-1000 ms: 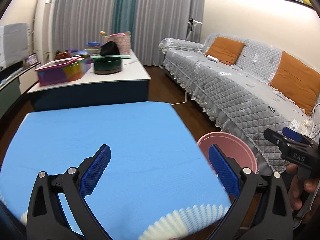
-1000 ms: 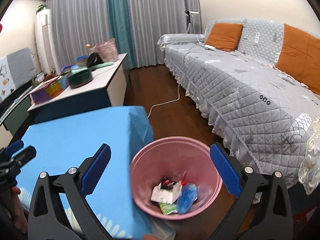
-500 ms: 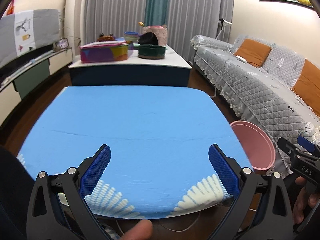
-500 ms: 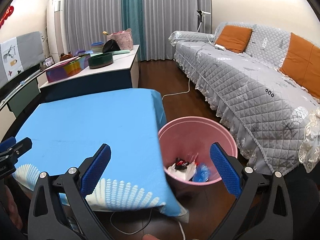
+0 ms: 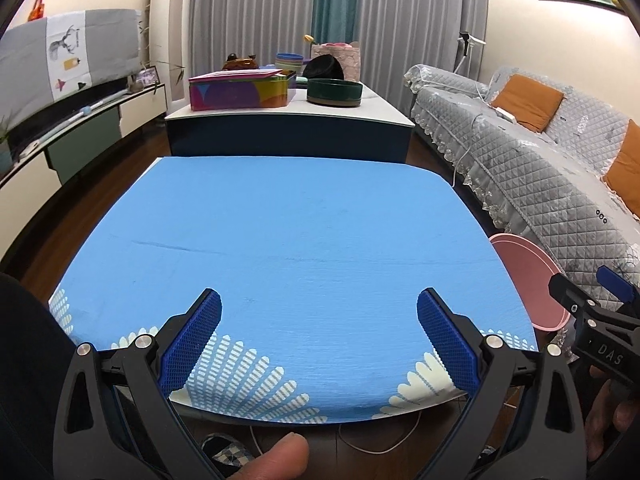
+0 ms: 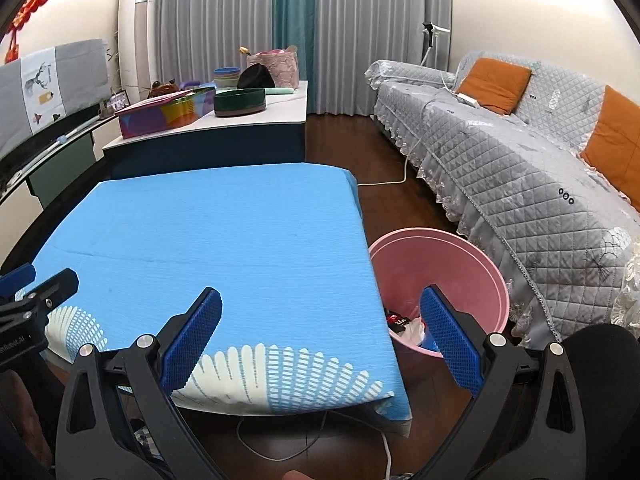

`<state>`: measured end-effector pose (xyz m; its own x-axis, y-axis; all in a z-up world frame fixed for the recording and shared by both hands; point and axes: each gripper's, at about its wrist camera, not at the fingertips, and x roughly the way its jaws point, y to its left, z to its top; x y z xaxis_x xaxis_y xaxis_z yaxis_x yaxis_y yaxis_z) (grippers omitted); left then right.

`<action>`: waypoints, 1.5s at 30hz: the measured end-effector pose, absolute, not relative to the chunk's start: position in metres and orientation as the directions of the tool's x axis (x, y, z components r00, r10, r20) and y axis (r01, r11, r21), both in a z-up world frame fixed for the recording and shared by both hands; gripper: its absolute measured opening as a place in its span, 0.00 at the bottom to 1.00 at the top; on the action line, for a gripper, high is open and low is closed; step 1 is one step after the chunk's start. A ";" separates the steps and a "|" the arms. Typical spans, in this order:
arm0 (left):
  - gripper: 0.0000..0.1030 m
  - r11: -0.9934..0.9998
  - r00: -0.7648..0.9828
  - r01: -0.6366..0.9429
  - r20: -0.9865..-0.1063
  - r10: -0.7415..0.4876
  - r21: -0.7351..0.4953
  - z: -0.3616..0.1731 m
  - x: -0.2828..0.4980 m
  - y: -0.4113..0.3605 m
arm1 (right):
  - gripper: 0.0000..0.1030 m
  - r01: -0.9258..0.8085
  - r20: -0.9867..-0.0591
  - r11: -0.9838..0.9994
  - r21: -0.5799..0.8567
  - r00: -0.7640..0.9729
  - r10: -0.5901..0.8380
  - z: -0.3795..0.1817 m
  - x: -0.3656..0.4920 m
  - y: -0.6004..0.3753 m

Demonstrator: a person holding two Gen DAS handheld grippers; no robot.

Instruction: Collect trash

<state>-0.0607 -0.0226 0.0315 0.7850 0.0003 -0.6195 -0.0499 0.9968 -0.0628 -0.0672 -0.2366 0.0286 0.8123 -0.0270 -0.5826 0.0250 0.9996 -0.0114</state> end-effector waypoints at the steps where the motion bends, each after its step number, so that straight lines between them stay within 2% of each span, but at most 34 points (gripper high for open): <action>1: 0.92 0.997 0.783 -0.051 -0.621 0.002 -0.062 0.031 -0.061 -0.023 | 0.95 0.026 -0.584 1.000 -0.010 0.811 -0.027 0.028 -0.066 -0.236; 45: 0.92 0.997 0.761 -0.041 -0.649 -0.013 -0.068 0.018 -0.054 -0.031 | 0.95 0.055 -0.601 0.998 -0.006 0.798 -0.048 0.024 -0.061 -0.247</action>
<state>-0.0542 -0.0306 0.0185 0.7609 -0.0130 -0.6488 -0.0413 0.9968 -0.0684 -0.0608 -0.2467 0.0237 0.7980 -0.0476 -0.6008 0.0554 0.9984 -0.0056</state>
